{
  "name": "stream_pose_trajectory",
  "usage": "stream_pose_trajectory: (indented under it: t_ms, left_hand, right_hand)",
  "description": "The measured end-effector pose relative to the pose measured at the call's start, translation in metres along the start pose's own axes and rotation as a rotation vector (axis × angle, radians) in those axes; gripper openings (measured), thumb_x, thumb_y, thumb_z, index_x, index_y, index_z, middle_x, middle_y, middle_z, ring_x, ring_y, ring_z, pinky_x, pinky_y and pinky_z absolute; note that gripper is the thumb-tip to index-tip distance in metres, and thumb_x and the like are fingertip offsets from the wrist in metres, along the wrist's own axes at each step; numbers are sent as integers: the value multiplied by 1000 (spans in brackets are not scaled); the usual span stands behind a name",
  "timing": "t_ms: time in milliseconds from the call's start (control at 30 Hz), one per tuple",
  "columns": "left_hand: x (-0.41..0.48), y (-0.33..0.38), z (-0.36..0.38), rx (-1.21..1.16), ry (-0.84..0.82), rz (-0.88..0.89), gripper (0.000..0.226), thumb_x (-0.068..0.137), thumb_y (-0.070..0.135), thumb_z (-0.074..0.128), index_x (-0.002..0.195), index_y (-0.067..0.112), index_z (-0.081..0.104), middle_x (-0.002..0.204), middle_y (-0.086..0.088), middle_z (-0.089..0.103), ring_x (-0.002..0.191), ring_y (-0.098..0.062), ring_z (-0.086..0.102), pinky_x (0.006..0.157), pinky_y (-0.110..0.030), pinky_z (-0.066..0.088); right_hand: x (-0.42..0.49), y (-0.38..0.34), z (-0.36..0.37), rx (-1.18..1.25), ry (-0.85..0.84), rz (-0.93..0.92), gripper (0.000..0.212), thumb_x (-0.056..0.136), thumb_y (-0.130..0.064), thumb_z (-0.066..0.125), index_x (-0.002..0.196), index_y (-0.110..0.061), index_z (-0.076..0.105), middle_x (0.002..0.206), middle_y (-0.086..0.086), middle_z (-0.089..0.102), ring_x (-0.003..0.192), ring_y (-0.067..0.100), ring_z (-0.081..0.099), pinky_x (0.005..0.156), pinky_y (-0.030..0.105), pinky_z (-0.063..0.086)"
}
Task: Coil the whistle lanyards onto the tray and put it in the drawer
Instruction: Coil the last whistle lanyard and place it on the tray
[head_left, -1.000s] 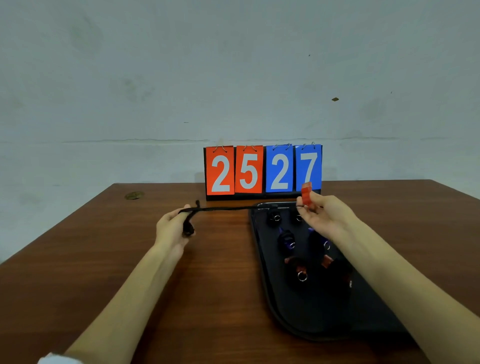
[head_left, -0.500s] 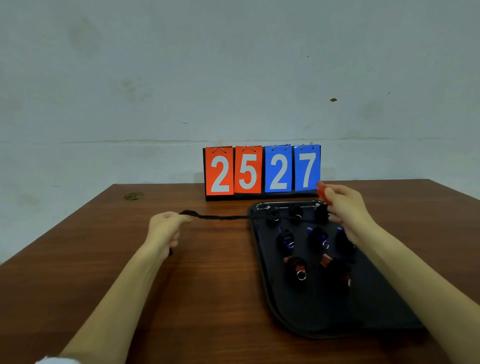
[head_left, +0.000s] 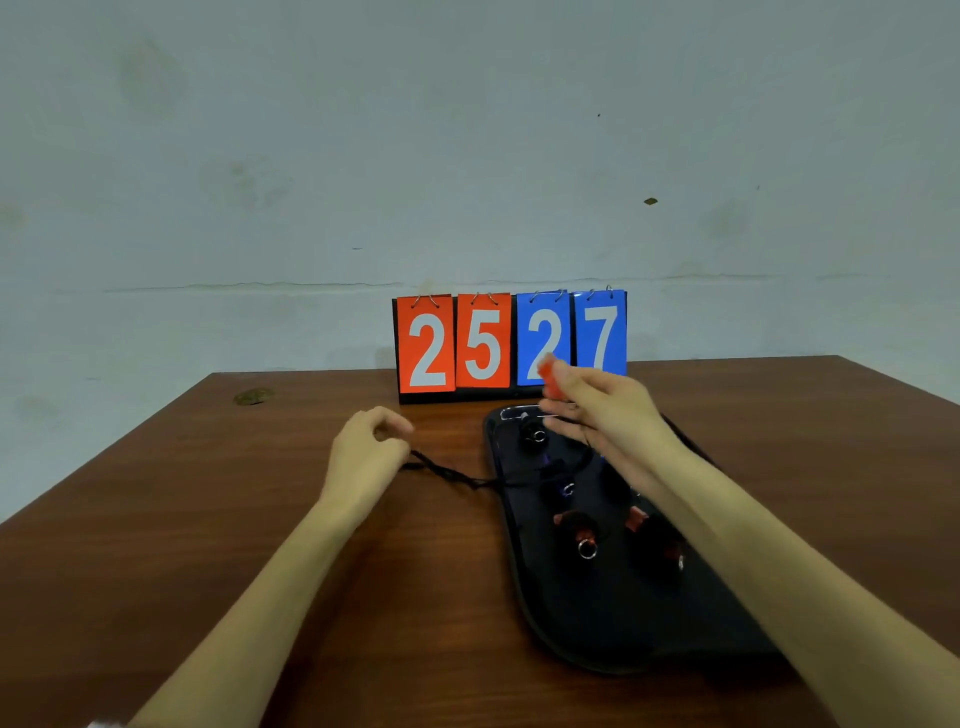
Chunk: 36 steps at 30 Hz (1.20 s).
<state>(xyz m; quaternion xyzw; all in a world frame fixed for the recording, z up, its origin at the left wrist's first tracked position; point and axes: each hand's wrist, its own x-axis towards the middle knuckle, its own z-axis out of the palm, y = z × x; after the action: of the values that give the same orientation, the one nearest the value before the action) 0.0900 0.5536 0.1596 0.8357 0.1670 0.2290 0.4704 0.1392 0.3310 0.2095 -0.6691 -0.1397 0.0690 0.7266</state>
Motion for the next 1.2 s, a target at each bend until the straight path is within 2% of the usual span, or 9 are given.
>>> stream_pose_trajectory:
  t_ms: [133,233,367,467,600,700,867,1000,1200]
  left_hand:
    - [-24,30,14,-587,-273,115,21,95,14,47,105,4,62,103,-14,67,104,-29,63,94,-34,49]
    - [-35,39,21,-751,-495,114,38,98,31,38,119,5,57,94,-16,69,95,-27,66,89,-33,52]
    - [-43,44,21,-760,-644,38,24,97,23,43,101,3,54,52,-4,42,45,-15,46,47,-26,44]
    - [-39,40,18,-626,-637,27,20,97,20,45,95,4,58,50,1,38,37,-8,27,35,-19,20]
    - [-34,37,16,-416,-590,22,24,92,26,54,102,5,62,57,1,53,38,-7,29,37,-19,20]
    - [-31,35,19,-154,-454,128,20,90,27,57,93,10,67,57,4,61,40,-2,48,51,-11,35]
    - [-29,29,22,99,-381,298,10,85,27,65,79,35,65,77,16,67,80,5,61,78,-14,44]
    - [-31,28,22,119,-341,427,19,85,22,65,83,41,63,86,17,66,84,-6,60,74,-23,49]
    - [-32,30,23,-38,-299,527,14,82,19,67,86,32,69,84,9,66,82,-4,60,68,-13,47]
  right_hand:
    - [-5,-2,35,-107,-102,-81,30,87,-26,63,114,-14,64,104,-3,72,100,10,65,87,25,51]
    - [-7,-1,49,-106,-115,-121,30,89,-21,60,119,-18,59,107,-2,70,96,7,65,70,13,50]
    - [-6,2,47,-63,-55,-135,27,92,-26,54,119,-22,57,94,-1,69,89,10,65,76,22,51]
    - [-1,3,37,57,-12,-49,25,95,-25,49,116,-15,58,83,0,63,78,12,60,78,28,51]
    - [0,5,22,110,-18,15,23,98,-18,43,115,-16,57,78,2,52,78,12,53,77,28,52]
    - [1,11,8,-148,-35,-77,35,94,-18,51,129,-17,52,77,0,61,74,8,61,71,21,54]
    - [-4,22,-8,-720,70,-274,26,79,-25,71,105,-19,68,78,-10,67,70,1,61,72,11,48]
    - [-8,23,-9,-1102,-40,-437,37,83,-32,66,119,-23,63,98,-6,67,88,5,58,85,17,44]
    - [-13,28,-7,-949,-256,-455,27,80,-22,71,107,-22,68,90,-10,67,84,2,61,81,18,49]
